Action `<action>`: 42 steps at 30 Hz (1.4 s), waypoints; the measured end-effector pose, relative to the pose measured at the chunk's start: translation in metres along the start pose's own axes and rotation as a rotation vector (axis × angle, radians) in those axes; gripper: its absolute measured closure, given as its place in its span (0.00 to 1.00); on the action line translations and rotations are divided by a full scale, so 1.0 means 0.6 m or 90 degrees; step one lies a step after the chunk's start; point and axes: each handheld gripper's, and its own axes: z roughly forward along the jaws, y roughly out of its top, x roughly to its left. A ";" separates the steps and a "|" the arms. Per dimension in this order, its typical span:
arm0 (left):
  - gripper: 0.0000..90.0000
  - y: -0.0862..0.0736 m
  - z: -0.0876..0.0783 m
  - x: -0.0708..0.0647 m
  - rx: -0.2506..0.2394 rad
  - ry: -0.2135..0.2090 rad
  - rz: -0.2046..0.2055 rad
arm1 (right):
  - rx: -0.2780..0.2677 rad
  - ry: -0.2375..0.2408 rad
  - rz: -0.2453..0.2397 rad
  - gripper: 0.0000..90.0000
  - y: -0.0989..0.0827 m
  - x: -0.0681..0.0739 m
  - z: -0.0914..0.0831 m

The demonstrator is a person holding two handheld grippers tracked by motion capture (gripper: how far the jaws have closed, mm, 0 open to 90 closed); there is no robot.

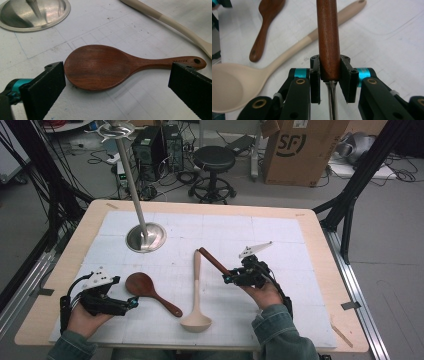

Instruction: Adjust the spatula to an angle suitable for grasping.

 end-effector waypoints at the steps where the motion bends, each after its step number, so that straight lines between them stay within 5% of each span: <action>1: 0.02 0.000 0.000 0.000 0.000 0.000 0.000 | -0.007 0.002 0.002 0.81 0.003 0.000 -0.003; 22: 0.02 0.000 0.000 0.001 -0.003 -0.001 -0.002 | -0.107 0.005 0.028 0.81 0.032 -0.003 -0.047; 42: 0.02 0.041 0.002 -0.003 -0.040 -0.037 0.012 | -0.193 -0.009 0.002 0.81 0.091 0.024 -0.089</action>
